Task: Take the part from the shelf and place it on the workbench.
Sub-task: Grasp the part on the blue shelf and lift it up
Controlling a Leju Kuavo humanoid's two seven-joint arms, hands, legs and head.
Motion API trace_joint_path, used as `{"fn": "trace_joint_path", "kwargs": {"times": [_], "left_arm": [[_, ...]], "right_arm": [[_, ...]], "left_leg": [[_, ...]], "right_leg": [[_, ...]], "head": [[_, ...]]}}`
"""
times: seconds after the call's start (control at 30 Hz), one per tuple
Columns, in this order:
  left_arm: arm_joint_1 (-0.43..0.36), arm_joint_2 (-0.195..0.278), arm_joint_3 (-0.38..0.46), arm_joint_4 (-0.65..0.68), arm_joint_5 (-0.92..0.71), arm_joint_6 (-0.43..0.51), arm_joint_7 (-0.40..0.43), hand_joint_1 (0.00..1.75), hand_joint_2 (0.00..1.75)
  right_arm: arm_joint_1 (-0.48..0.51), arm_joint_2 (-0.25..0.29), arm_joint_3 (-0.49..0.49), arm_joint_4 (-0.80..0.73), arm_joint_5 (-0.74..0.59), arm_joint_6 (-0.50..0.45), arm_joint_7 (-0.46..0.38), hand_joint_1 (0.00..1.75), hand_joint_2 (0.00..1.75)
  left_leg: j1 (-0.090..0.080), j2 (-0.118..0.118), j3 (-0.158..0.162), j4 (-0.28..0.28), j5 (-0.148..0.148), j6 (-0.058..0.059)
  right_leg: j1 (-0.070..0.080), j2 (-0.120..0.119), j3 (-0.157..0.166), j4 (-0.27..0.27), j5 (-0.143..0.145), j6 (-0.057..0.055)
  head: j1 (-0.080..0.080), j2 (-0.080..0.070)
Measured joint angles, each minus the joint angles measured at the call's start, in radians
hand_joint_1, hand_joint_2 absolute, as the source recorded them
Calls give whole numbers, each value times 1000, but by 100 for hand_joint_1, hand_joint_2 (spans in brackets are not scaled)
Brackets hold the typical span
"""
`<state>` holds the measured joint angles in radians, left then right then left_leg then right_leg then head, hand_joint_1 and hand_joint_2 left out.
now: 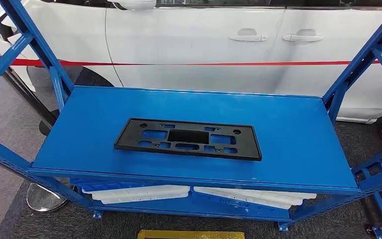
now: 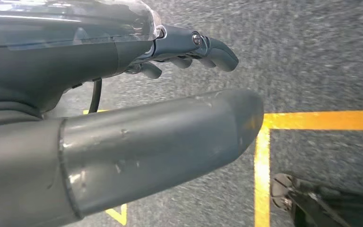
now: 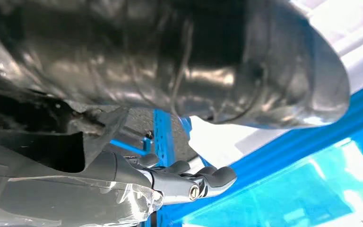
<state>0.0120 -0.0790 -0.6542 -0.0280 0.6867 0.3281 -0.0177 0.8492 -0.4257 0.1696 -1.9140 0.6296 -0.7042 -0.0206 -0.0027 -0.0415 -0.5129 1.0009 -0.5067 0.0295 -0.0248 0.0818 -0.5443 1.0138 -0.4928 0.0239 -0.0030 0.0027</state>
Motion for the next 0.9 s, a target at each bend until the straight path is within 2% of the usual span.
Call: {"fn": "trace_joint_path", "kwargs": {"times": [0.2, 0.43, 0.63, 0.9], "left_arm": [[2, -19, -7, 2, -1, 0, -10, 0, 0], [1, -28, -22, 2, 0, -18, -4, 0, 0], [1, -29, -23, 2, 5, -16, -4, 0, 0], [1, -30, -23, 2, 7, -15, -4, 0, 0]], "right_arm": [[-38, 2, 14, -20, 10, 0, -55, 0, 0], [-192, 26, 87, -2, -22, 2, -143, 0, 0], [-251, 28, 131, 22, -35, 2, -155, 0, 0], [-275, 29, 149, 33, -36, 2, -159, 0, 0]], "left_leg": [[0, 0, 0, 0, 0, 0], [0, 0, 2, 0, 1, -1], [1, 0, 1, 0, 1, -1], [0, 0, 1, 0, 1, -1]], "right_leg": [[0, 0, 0, 0, 0, 0], [1, 0, 1, 0, 0, 0], [1, 0, 2, 1, 0, 0], [1, 0, 1, 1, 0, 0]], "head": [[0, 0], [0, 0], [0, 0], [0, 0]]}}
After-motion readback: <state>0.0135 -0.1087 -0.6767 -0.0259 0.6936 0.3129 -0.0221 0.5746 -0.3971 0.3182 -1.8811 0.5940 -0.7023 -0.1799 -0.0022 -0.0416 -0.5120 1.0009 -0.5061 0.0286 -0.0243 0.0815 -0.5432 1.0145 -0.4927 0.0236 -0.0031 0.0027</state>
